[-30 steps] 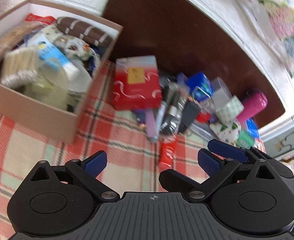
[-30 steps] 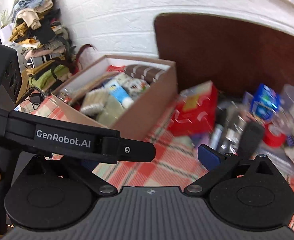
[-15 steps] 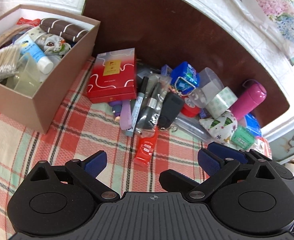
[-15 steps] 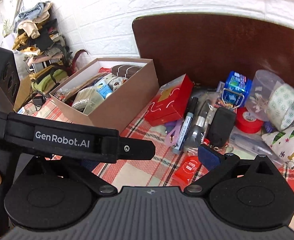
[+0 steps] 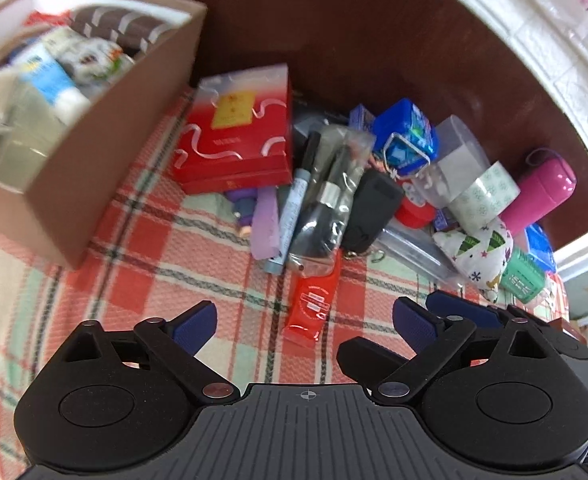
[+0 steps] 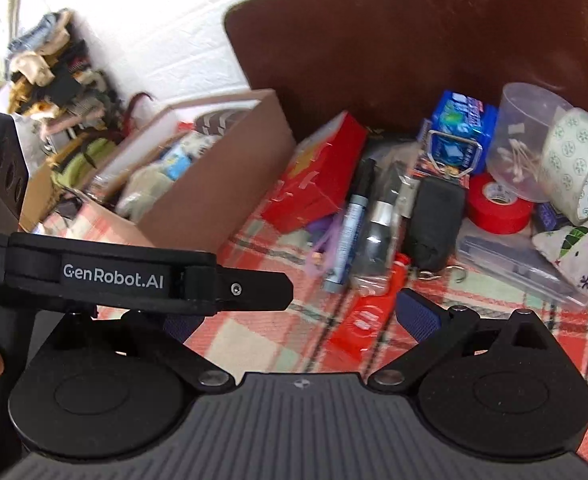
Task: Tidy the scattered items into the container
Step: 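Move both open tools back over the pile of items, then grasp the blue marker with the left tool while the right tool grasps the red tube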
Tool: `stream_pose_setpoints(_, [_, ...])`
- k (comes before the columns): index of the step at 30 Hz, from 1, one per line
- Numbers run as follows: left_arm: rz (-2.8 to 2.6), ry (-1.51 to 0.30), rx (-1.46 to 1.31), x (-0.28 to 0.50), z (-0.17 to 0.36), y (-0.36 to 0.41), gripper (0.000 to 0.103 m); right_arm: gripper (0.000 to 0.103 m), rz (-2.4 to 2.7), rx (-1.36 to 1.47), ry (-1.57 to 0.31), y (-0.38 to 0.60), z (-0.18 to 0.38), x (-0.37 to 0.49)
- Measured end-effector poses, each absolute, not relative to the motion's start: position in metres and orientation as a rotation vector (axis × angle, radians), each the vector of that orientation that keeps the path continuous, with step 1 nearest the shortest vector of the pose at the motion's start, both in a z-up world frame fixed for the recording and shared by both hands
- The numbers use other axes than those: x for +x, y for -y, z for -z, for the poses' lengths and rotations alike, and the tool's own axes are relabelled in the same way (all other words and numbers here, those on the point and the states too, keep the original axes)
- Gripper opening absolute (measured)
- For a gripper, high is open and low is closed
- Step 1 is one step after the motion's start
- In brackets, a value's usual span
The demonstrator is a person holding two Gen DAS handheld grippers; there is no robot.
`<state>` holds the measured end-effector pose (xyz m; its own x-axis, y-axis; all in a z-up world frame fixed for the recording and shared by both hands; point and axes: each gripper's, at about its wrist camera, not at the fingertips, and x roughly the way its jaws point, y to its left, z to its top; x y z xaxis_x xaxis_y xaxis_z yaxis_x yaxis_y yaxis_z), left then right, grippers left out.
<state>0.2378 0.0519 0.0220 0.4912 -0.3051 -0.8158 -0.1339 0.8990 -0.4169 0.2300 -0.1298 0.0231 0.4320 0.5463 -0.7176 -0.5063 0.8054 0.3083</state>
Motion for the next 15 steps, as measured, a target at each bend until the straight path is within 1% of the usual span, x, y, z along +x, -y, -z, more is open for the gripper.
stream_pose_setpoints(1, [0.115, -1.074, -0.46, 0.243, -0.017, -0.051, 0.099, 0.101, -0.648, 0.042, -0.921, 0.13, -0.019, 0.234])
stream_pose_setpoints(9, [0.181, -1.155, -0.429, 0.28, 0.026, -0.045, 0.084, 0.101, -0.585, 0.076, -1.03, 0.128, 0.023, 0.264])
stream_pose_setpoints(11, [0.21, -1.164, -0.418, 0.287, 0.034, -0.043, 0.076, 0.101, -0.567, 0.087, -1.053, 0.127, 0.033, 0.27])
stream_pose_setpoints(12, [0.225, -1.168, -0.412, 0.291, 0.038, -0.043, 0.075, 0.101, -0.558, 0.09, -1.064, 0.126, 0.038, 0.273])
stream_pose_setpoints(15, [0.224, -1.175, -0.411, 0.299, 0.045, -0.042, 0.073, 0.1, -0.539, 0.078, -1.07, 0.123, 0.047, 0.279])
